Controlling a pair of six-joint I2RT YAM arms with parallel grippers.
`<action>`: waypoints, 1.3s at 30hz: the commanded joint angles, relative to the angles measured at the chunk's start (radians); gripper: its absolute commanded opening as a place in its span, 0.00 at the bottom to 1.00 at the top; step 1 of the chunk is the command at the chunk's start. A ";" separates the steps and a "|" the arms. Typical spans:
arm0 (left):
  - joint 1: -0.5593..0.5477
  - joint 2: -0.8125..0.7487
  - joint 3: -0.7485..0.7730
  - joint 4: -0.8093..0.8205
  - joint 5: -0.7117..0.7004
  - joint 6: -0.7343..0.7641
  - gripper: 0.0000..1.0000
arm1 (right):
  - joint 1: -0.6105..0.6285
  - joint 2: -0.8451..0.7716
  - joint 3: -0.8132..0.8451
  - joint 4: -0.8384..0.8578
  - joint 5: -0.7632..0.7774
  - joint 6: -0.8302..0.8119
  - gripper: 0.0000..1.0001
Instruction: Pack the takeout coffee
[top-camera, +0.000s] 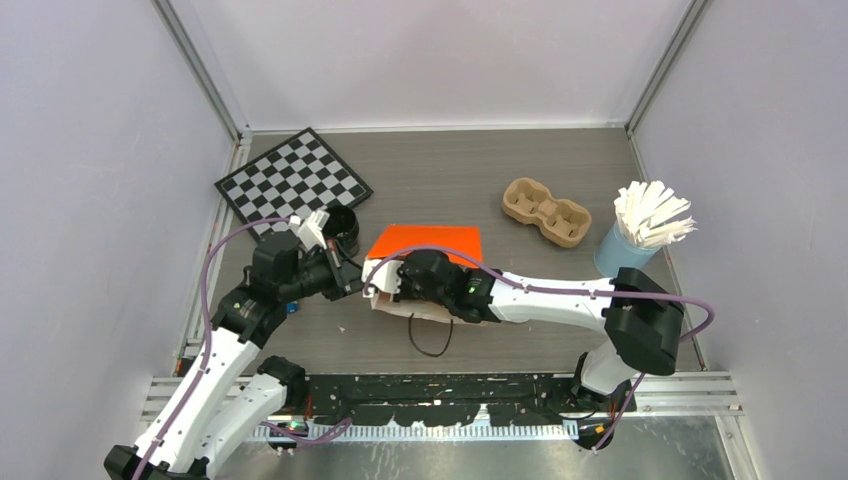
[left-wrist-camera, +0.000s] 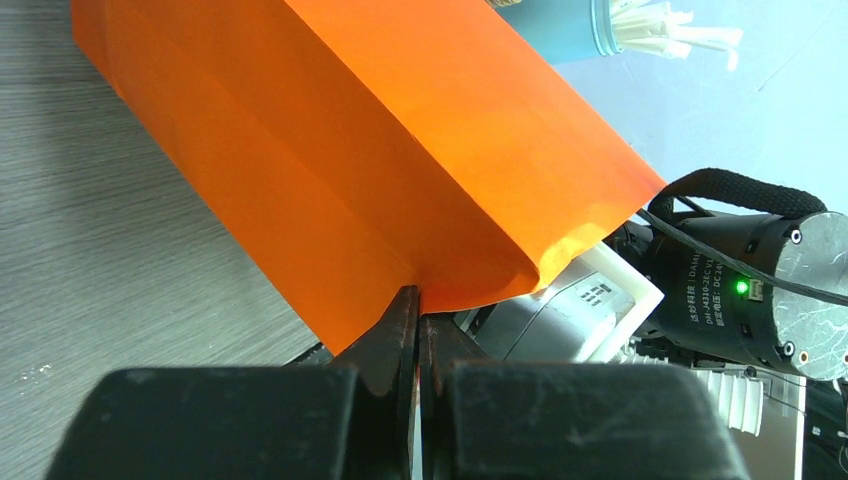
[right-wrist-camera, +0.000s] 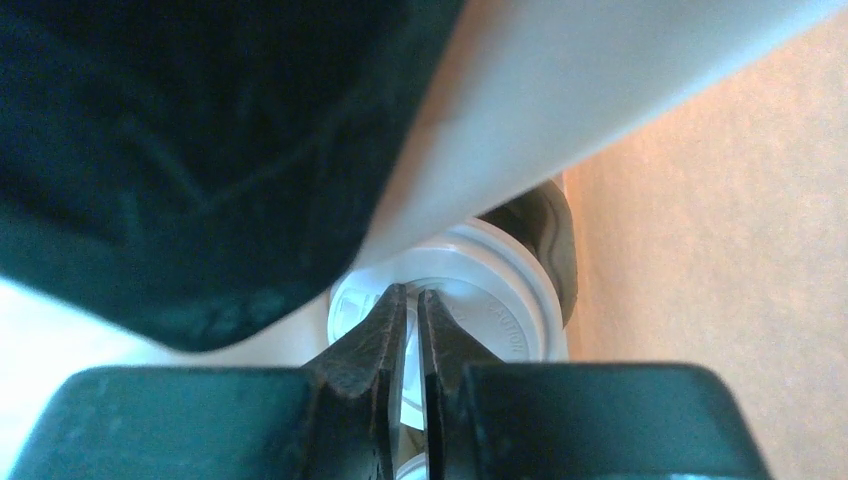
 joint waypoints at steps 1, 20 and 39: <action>-0.011 -0.010 0.003 0.056 0.062 -0.016 0.00 | -0.003 0.027 0.034 0.107 0.053 0.022 0.14; -0.011 -0.001 -0.010 0.086 0.069 -0.052 0.00 | -0.019 0.086 0.058 0.211 0.131 0.070 0.10; -0.011 0.053 0.083 0.010 0.069 -0.031 0.00 | -0.045 -0.159 -0.051 0.035 -0.033 0.097 0.10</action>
